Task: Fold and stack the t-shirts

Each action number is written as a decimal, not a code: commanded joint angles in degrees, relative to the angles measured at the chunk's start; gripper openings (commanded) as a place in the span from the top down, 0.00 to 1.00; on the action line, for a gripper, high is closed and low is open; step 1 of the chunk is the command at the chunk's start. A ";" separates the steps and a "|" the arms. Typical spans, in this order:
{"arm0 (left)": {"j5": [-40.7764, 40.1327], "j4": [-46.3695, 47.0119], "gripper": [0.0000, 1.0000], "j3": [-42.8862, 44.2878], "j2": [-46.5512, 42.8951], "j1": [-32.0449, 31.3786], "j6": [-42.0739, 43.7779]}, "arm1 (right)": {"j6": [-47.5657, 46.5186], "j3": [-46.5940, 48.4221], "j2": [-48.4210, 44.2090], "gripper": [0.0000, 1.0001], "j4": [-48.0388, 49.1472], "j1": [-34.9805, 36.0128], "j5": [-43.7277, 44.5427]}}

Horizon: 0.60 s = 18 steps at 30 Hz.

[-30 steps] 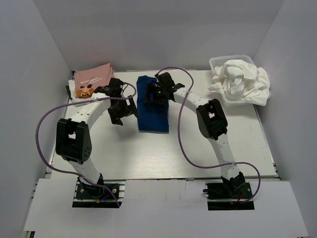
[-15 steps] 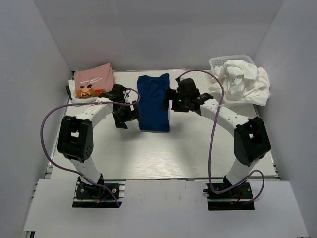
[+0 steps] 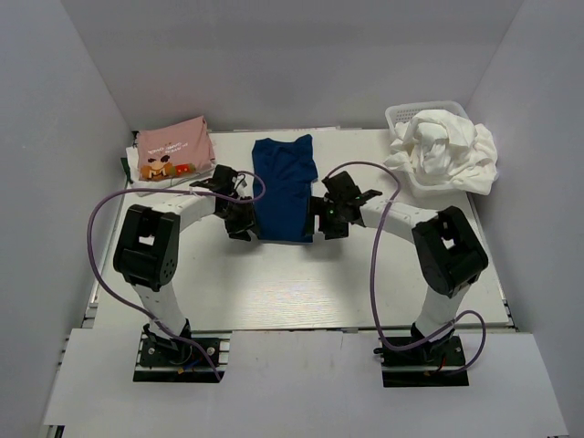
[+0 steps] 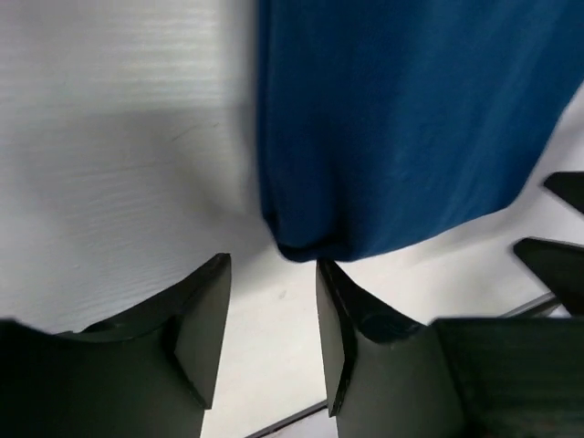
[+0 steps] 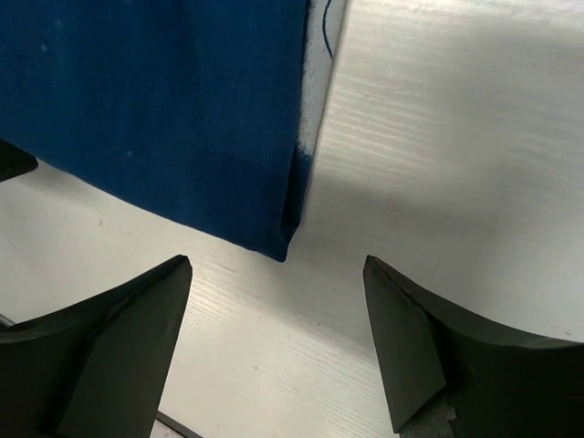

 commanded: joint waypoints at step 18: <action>2.85 3.88 1.00 -0.21 1.54 -3.02 0.25 | 1.23 0.03 3.25 1.00 6.14 1.62 -5.42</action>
